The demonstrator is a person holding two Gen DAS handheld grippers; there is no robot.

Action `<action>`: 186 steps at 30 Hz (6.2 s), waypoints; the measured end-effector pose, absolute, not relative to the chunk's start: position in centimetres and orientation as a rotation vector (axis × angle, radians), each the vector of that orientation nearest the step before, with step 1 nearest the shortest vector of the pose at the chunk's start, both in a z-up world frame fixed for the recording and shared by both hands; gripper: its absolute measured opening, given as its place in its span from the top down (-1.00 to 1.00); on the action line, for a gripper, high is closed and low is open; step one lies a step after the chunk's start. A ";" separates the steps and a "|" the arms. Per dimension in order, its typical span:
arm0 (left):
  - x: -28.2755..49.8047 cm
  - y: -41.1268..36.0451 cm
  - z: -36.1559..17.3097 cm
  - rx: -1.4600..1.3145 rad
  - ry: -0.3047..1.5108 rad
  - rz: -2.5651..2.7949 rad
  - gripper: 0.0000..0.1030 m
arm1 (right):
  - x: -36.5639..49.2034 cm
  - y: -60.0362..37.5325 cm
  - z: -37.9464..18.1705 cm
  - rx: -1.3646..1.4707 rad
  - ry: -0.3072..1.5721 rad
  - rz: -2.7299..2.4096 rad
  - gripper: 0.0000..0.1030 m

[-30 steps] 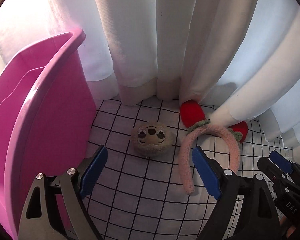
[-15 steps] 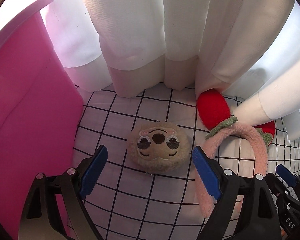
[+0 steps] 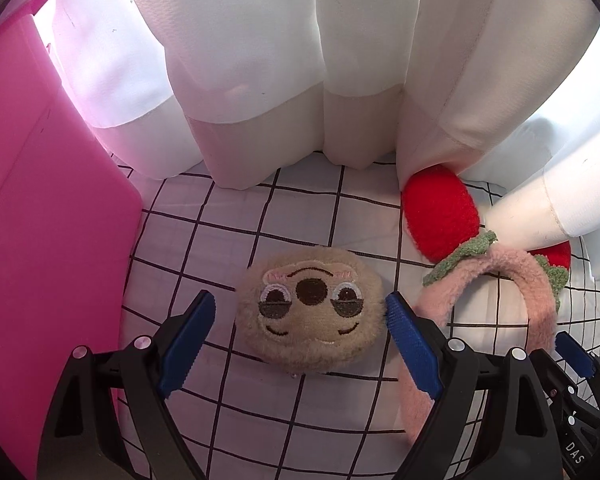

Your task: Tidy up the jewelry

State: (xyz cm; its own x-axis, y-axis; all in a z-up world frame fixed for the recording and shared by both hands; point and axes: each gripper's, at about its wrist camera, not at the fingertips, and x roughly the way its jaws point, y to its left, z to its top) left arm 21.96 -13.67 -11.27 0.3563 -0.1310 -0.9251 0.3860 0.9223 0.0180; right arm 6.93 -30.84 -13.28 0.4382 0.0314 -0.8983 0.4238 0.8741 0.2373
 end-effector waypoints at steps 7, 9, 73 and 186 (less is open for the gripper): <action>22.8 -14.0 -12.5 0.252 1.176 -0.333 -0.64 | 7.7 -31.1 -14.3 0.466 1.118 -0.277 -0.08; 22.9 -14.0 -12.8 0.250 1.184 -0.332 -0.64 | 7.8 -31.1 -14.7 0.469 1.122 -0.279 -0.08; 11.2 -10.0 0.3 0.141 0.896 -0.400 0.01 | -0.3 -27.1 -1.6 0.233 0.779 -0.295 0.83; 13.4 20.3 7.0 -0.113 0.964 0.220 -0.88 | 19.7 1.0 8.0 -0.026 0.831 0.271 -0.17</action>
State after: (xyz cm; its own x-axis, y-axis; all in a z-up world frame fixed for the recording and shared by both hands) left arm 13.38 20.34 6.96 0.5503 0.1353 -0.8239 -0.2355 0.9719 0.0024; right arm 19.66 1.02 7.96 0.6416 0.2278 -0.7324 -0.2482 0.9652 0.0828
